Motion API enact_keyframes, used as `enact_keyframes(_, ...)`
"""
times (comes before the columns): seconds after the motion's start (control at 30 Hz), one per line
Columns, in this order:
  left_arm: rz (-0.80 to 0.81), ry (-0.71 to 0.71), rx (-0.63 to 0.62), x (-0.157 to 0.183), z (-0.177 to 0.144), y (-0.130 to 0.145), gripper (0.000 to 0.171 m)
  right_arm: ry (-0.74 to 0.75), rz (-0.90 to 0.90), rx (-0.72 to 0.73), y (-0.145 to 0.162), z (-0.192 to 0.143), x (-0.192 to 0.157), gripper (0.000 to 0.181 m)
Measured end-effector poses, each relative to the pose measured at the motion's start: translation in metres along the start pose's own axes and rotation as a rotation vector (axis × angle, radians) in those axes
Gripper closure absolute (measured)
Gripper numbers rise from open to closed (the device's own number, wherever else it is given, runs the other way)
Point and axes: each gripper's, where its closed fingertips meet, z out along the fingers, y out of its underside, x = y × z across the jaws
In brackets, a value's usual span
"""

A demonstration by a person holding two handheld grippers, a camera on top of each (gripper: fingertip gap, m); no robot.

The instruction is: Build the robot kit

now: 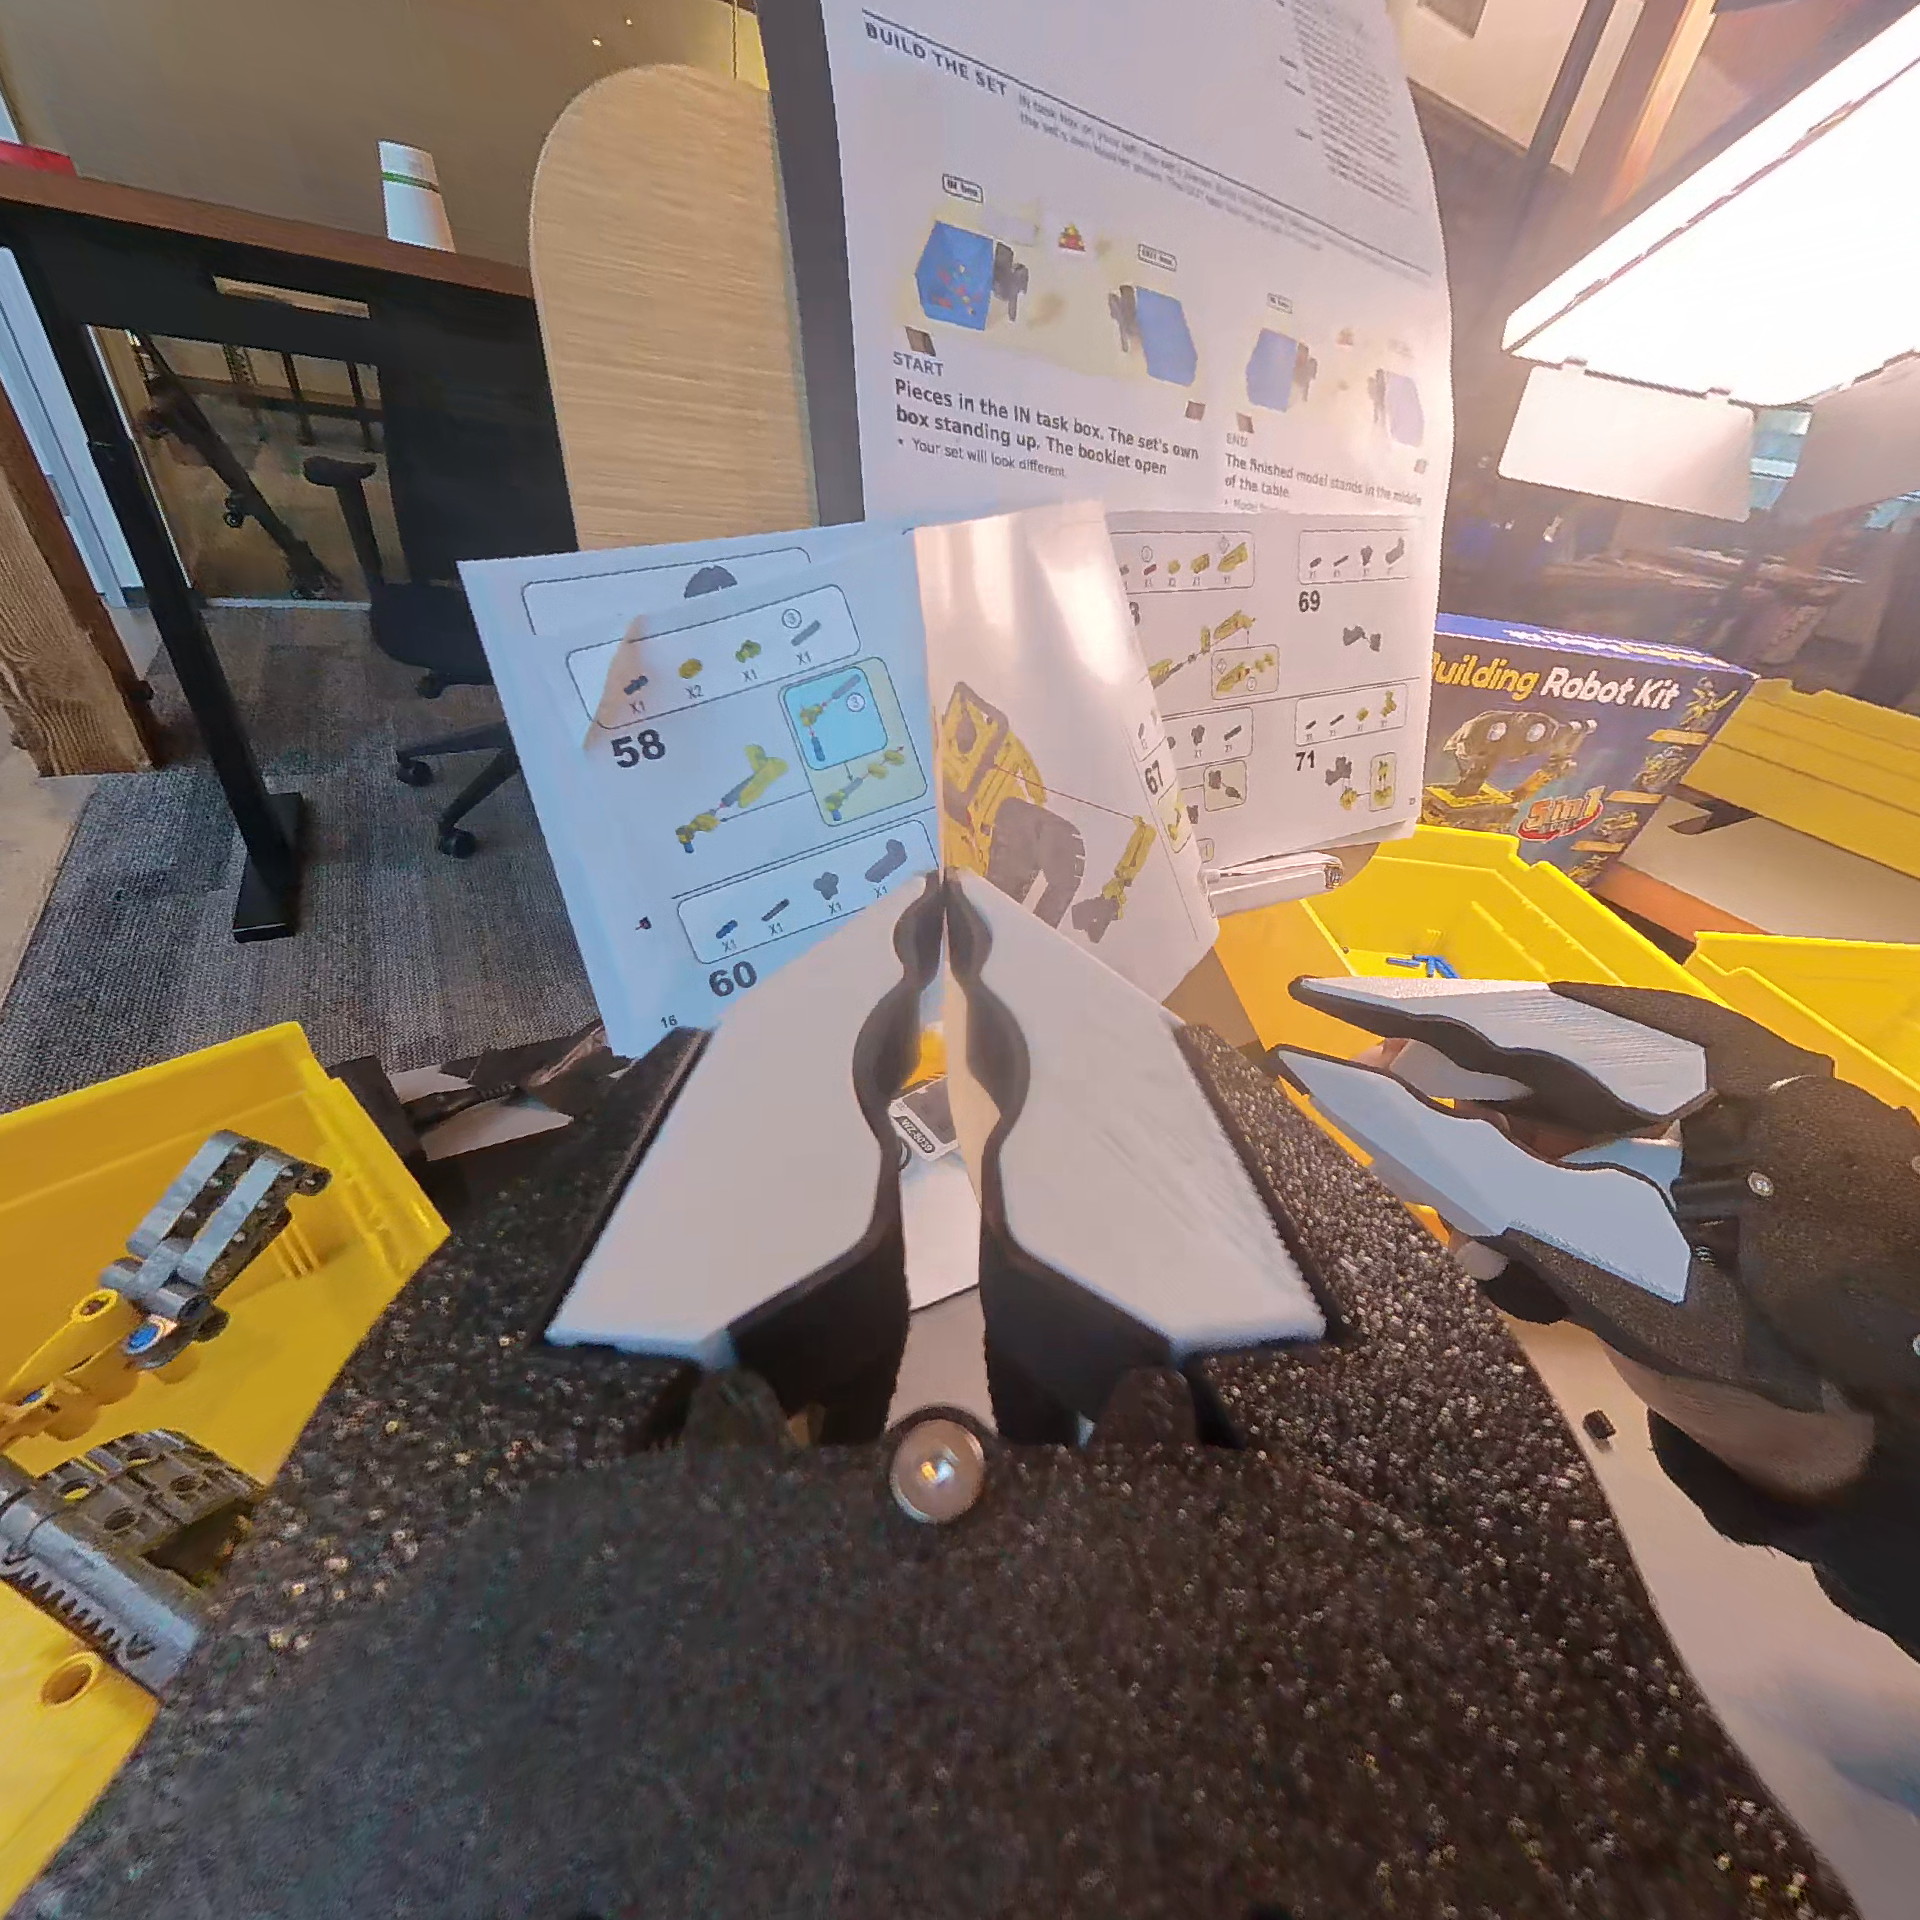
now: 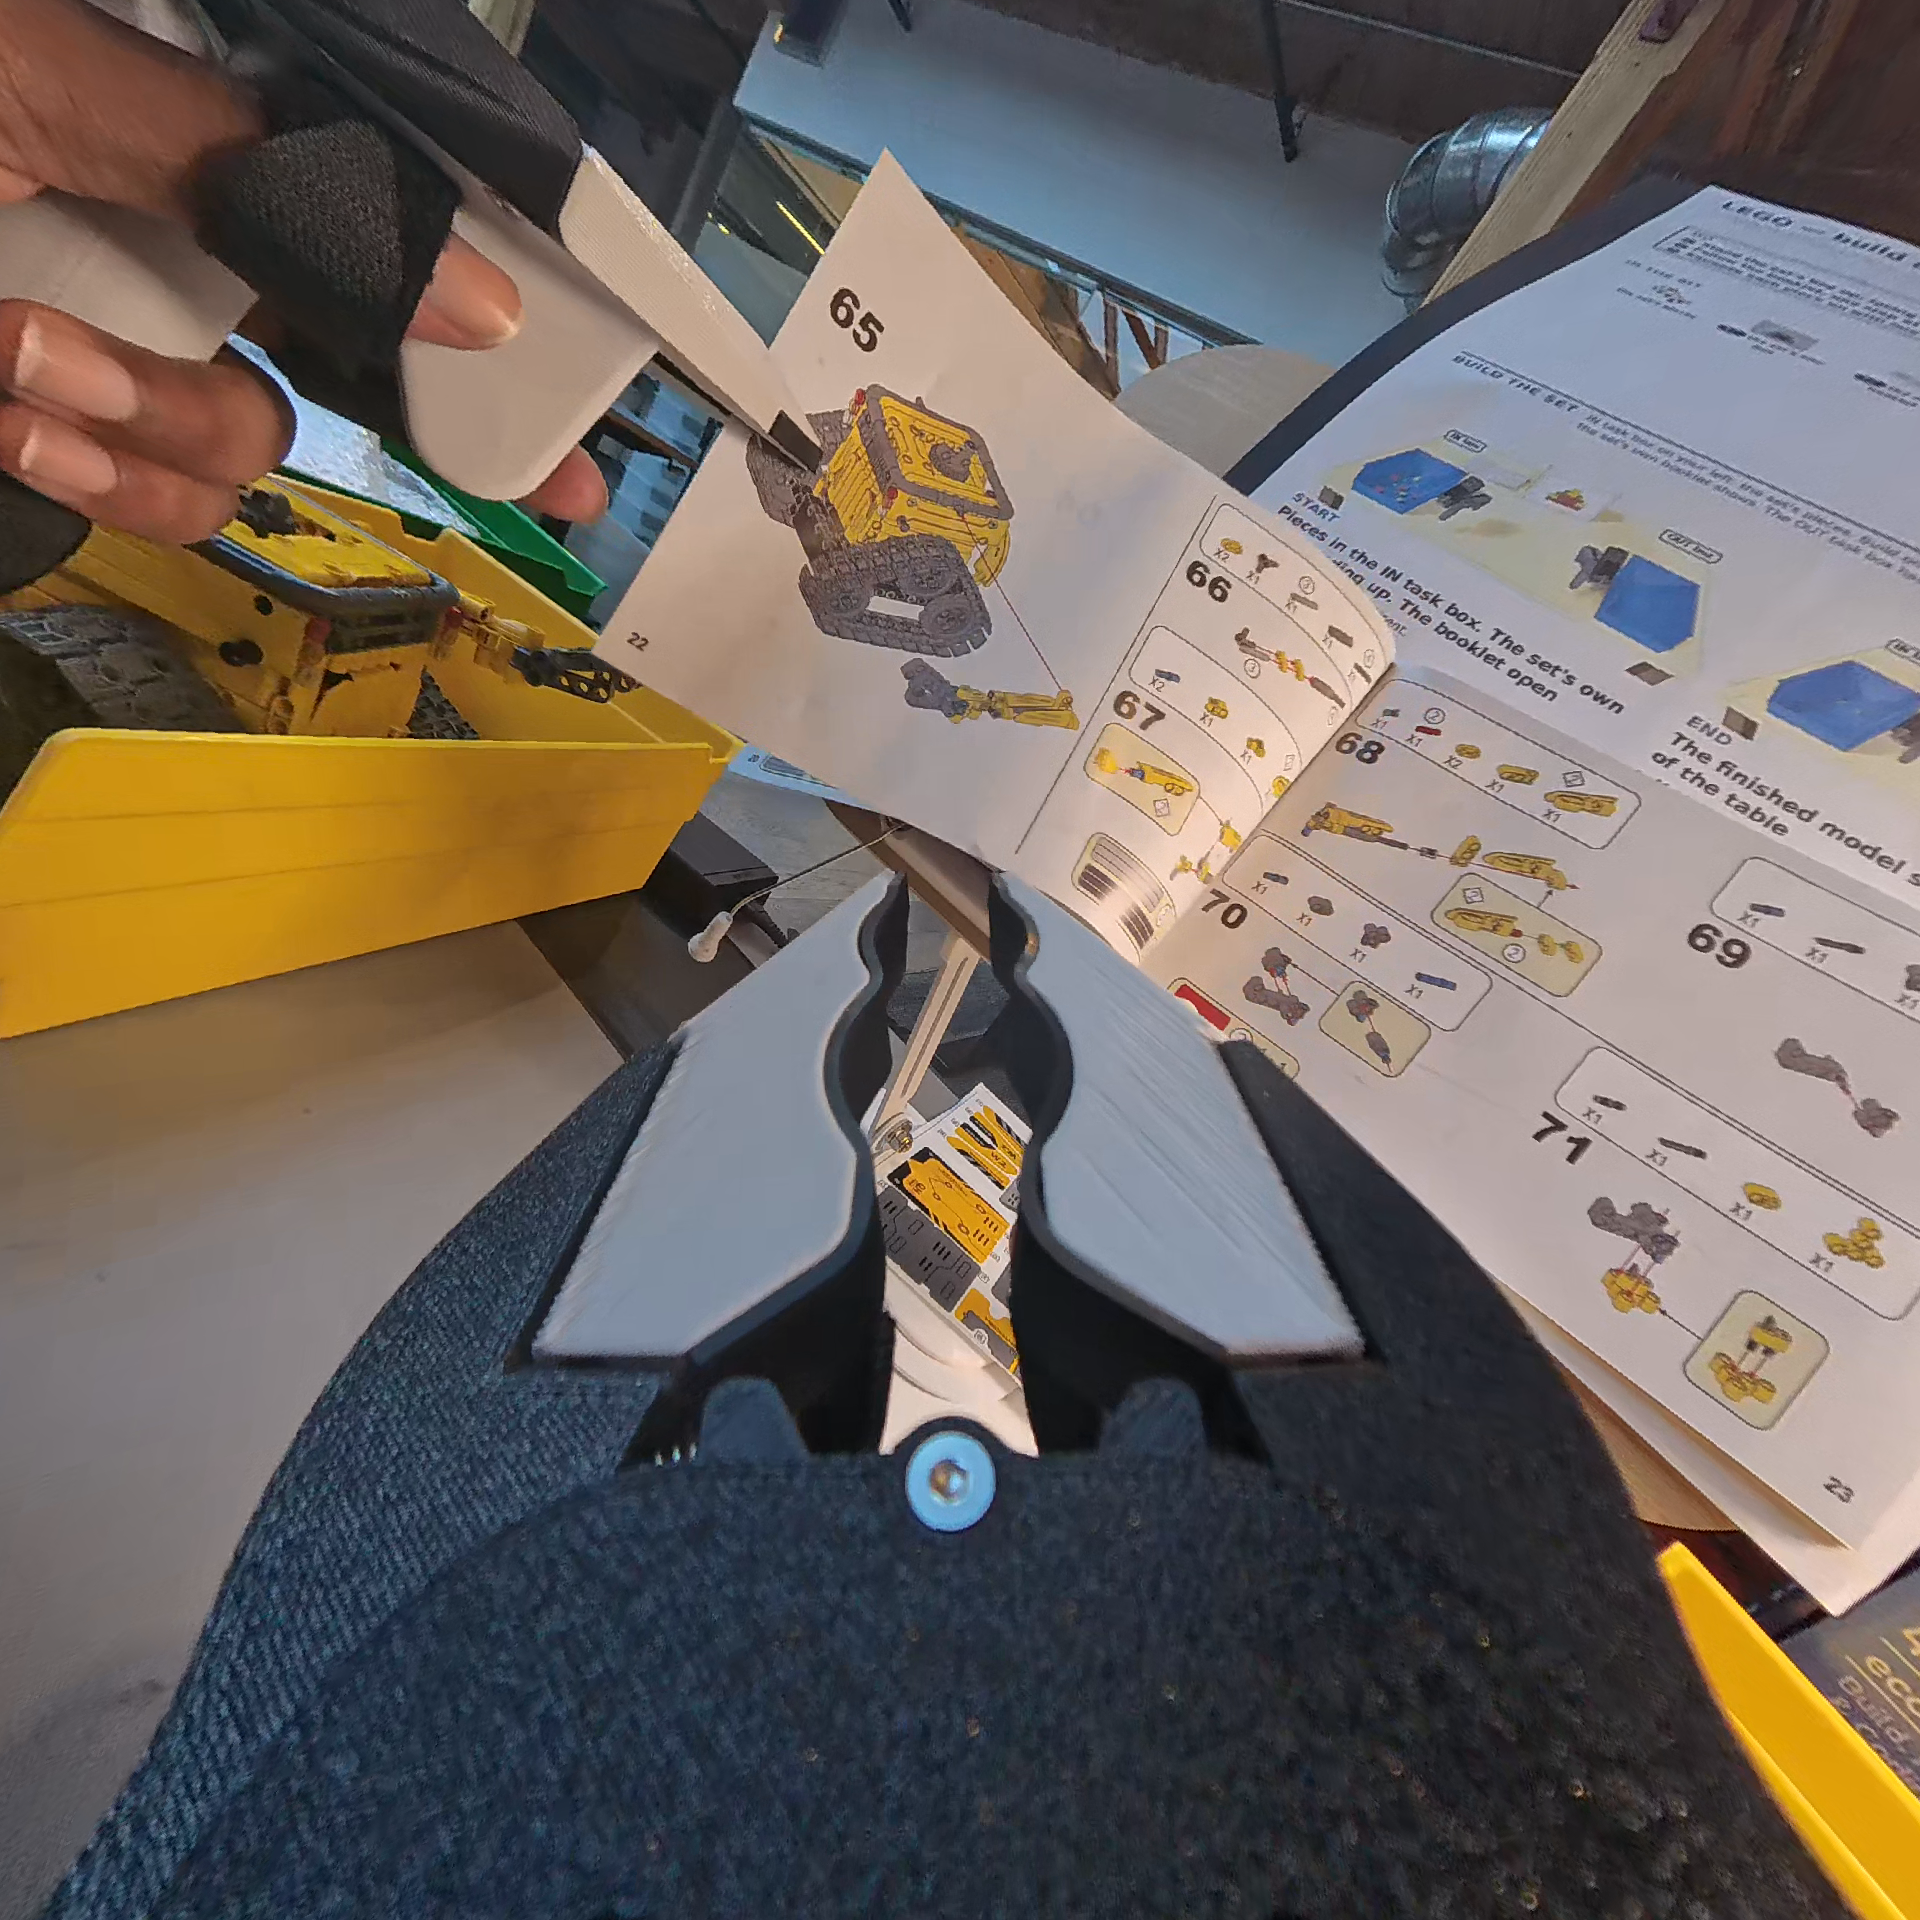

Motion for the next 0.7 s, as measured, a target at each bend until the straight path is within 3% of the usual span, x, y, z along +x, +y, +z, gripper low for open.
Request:
enact_keyframes(0.43,0.016,-0.026,-0.004,-0.003,0.0,0.0,0.171,0.04,-0.003,-0.012,0.002,0.0,0.006,0.16)
enact_keyframes(0.57,0.043,-0.063,-0.003,-0.008,-0.001,-0.001,0.171,0.142,0.091,-0.09,0.018,0.0,0.031,0.129)
enact_keyframes(0.7,0.067,-0.083,-0.004,-0.011,-0.002,-0.001,0.171,0.137,0.235,-0.134,0.029,0.001,0.045,0.098)
